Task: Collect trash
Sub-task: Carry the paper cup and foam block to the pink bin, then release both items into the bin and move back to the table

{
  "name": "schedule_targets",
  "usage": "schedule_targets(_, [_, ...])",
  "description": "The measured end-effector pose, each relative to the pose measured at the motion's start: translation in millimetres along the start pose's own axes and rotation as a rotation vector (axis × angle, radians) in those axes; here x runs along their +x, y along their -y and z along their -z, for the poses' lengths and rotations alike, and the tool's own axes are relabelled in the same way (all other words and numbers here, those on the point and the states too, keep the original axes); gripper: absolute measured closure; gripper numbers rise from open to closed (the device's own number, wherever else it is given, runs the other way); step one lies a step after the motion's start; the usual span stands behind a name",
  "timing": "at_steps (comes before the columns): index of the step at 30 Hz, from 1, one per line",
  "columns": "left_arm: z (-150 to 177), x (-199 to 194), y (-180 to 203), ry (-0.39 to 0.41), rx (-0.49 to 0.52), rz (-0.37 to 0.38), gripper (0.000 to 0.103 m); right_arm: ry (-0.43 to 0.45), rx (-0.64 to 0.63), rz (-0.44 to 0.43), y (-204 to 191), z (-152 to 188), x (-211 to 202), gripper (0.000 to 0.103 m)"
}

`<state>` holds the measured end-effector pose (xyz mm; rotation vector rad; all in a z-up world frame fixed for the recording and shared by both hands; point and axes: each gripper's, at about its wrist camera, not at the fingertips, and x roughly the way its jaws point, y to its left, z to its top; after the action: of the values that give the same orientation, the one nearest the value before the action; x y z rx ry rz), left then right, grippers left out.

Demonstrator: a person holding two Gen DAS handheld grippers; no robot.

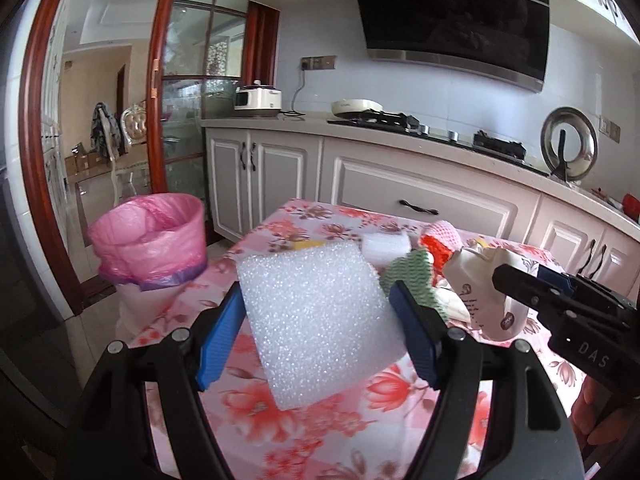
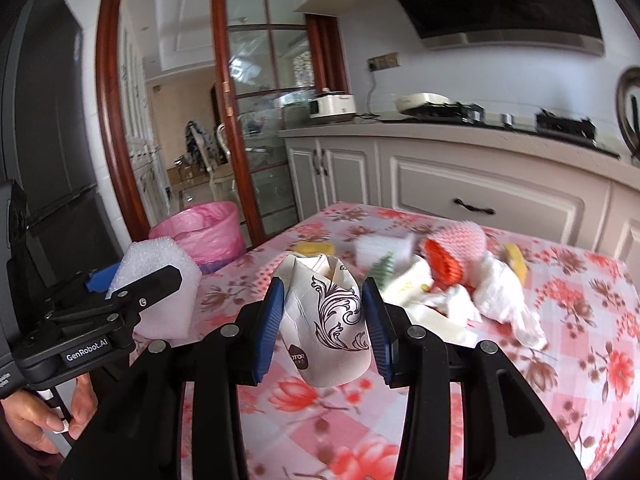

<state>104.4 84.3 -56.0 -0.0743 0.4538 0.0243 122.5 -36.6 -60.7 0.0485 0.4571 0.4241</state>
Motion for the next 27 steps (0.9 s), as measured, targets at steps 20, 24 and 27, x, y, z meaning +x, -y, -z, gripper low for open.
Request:
schedule_targets(20, [-65.0, 50.1, -179.7, -0.008, -0.108, -0.217, 0.032, -0.03, -0.152, -0.253, -131.4, -89.6, 166.0, 0.063])
schedule_targets(24, [-83.7, 77.7, -216.9, -0.006, -0.11, -0.26, 0.032, -0.04, -0.157, -0.297, -152.0, -108.8, 211.2, 0.063])
schedule_targets(27, [-93.3, 102.6, -246.7, -0.015, -0.129, -0.266, 0.032, -0.053, -0.153, -0.326, -164.3, -121.8, 249.7, 0.063])
